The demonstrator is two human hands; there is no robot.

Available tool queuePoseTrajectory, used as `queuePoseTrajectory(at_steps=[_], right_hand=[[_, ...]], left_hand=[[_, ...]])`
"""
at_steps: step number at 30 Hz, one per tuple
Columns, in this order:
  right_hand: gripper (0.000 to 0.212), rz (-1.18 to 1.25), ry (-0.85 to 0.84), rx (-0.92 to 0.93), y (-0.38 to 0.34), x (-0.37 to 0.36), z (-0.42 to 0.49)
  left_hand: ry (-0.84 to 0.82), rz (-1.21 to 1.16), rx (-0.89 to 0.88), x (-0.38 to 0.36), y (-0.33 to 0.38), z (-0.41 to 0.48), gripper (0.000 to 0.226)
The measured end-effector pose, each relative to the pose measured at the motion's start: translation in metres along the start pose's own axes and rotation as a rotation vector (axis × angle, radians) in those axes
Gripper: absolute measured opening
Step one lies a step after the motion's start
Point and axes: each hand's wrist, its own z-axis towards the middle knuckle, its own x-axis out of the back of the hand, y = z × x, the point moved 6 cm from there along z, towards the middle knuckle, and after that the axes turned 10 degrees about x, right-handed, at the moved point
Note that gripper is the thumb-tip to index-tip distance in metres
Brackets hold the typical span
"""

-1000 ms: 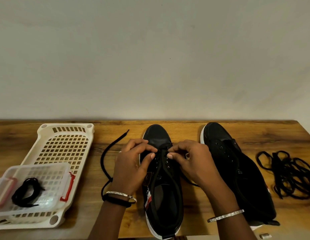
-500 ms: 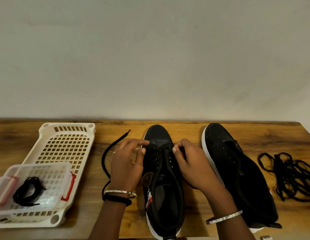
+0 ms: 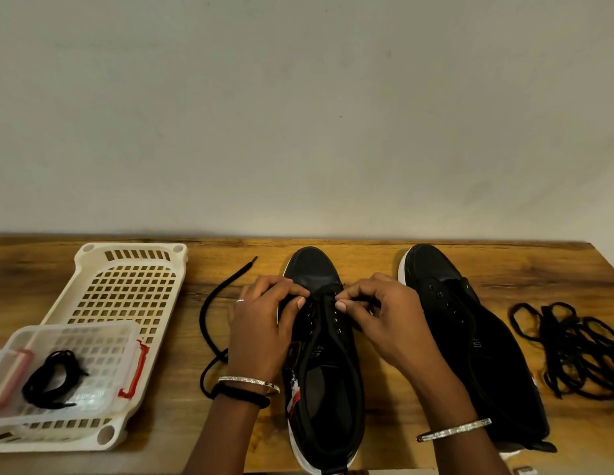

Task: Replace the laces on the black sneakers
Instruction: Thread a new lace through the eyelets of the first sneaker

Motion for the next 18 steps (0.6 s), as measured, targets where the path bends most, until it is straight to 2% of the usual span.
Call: queuePoseTrajectory(at_steps=[4,7,10,13,18], right_hand=[[0.012,-0.091,-0.054,-0.055,0.001,-0.009,-0.001],[0.023,0.192,-0.135,-0.306,0.017,-0.023,-0.006],[0.035,0.482,-0.048,-0.503,0.024,-0.029,-0.012],[0.034,0.571,0.007,-0.57,0.022,-0.03,-0.014],[0.038,0.647,0.054,-0.622,0.022,-0.031,-0.015]], left_hand=[[-0.009,0.011,-0.009,-0.005,0.005,-0.002,0.02],[-0.049,0.024,0.001,-0.01,0.01,-0.005,0.017],[-0.083,0.031,0.001,-0.012,0.014,-0.006,0.022],[-0.109,0.032,0.012,-0.013,0.015,-0.005,0.017],[-0.051,0.037,0.044,-0.013,0.016,-0.004,0.007]])
